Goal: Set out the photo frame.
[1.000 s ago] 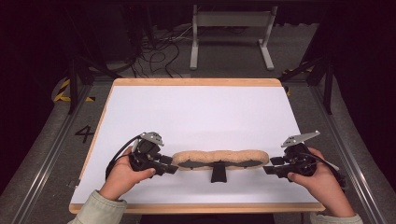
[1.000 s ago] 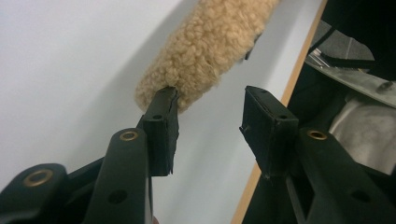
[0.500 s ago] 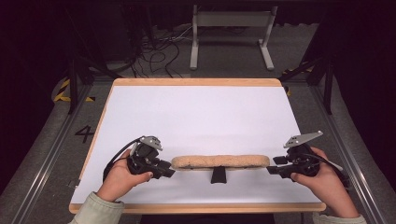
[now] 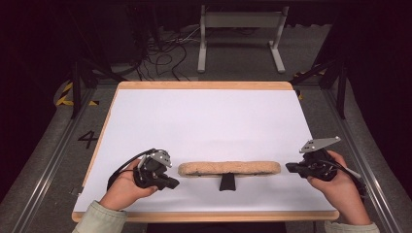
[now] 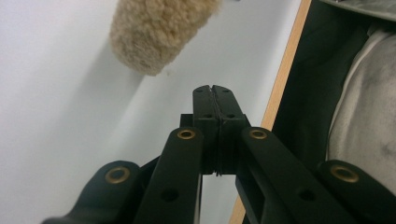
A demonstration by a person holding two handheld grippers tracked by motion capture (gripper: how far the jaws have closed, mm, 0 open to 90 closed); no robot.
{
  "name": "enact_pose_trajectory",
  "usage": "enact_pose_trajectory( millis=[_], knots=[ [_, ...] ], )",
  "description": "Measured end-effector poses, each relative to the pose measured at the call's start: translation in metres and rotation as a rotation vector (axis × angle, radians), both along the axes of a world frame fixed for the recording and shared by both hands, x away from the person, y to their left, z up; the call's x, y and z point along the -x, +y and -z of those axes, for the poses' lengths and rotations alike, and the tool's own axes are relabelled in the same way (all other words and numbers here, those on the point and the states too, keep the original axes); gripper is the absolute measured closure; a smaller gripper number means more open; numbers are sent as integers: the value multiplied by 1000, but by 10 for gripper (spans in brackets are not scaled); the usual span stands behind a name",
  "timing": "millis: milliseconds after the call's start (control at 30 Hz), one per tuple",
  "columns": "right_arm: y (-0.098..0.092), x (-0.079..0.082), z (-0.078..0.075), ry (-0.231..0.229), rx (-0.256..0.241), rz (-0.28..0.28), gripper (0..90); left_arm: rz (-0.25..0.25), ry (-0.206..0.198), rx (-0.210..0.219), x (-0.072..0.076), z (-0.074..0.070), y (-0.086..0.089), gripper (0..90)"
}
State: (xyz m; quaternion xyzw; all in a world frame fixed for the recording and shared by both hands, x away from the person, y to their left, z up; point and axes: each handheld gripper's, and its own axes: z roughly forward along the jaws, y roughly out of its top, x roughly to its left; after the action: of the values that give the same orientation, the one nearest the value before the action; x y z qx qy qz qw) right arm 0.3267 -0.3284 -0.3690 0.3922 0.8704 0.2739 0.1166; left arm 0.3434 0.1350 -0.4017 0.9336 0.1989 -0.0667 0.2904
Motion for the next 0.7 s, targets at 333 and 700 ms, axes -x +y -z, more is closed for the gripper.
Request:
enact_pose_trajectory(
  millis=[333,700],
  knots=[
    [7,-4,10,-18,-6,-12,900,62,-58,-3,-1,16,-15,899],
    [12,-8,18,-32,-22,-11,900,11,-82,5,-8,29,-23,895]
  ],
)
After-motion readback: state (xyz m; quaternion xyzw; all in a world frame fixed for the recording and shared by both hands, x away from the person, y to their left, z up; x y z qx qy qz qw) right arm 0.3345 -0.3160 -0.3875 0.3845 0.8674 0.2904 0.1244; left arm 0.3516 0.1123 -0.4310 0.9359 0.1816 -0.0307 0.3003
